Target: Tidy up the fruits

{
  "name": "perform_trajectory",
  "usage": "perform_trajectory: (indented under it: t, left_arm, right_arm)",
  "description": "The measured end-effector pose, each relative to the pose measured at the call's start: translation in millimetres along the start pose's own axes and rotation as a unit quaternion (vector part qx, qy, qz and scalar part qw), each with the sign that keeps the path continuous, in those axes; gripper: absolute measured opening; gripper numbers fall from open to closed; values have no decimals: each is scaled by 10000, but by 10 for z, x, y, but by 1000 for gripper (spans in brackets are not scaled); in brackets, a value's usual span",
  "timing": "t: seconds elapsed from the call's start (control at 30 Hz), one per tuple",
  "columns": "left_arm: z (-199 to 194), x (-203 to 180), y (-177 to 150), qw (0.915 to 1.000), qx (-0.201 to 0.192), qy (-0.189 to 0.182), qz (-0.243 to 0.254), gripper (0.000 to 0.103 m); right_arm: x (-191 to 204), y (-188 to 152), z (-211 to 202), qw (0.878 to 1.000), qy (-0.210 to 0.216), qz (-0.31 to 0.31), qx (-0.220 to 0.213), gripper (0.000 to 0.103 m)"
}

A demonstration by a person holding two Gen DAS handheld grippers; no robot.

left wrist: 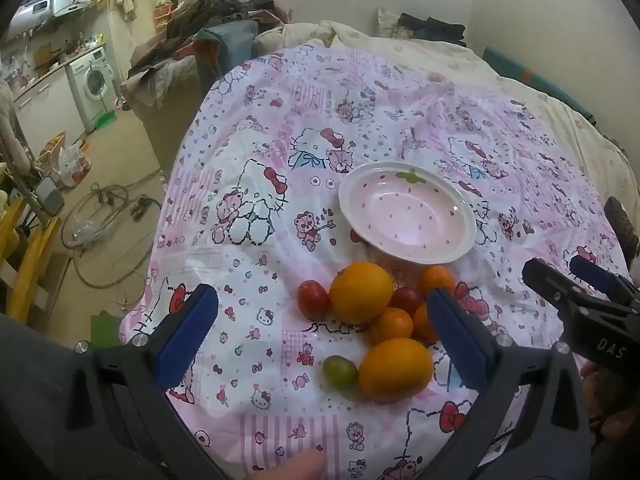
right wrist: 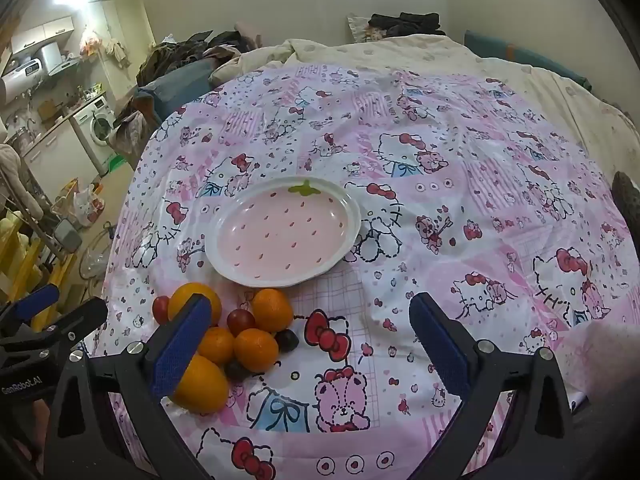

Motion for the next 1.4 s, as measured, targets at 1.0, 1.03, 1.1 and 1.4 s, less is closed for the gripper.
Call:
perform_trajectory:
  t: [1.0, 1.03, 1.1, 1.4]
  left_arm:
    - [28, 77, -30, 9998, 168, -4, -89, 103]
    - [31, 77, -35, 9998, 159, -6, -97, 103]
    - [29, 88, -31, 9998, 171, 6, -93, 103]
    - [56, 48, -73, 9998, 165, 40, -47, 103]
  right_arm:
    - [27, 27, -51, 10000, -11, -41, -42, 101]
    - [26, 28, -51, 10000, -14, -40, -46, 101]
    - [25, 23, -47, 10000, -6, -40, -59, 101]
    - [18, 22, -48, 10000, -27, -16, -41, 101]
Point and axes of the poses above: each gripper's, at about its wrist camera, not at the fingertips, and z roughly the way its jaws point, x to its left, y to its top, the point moved 5 cm from there along z, roughly the way its jaws point, and after that the axes turned 6 degrees about -y, right-handed, at the moved point
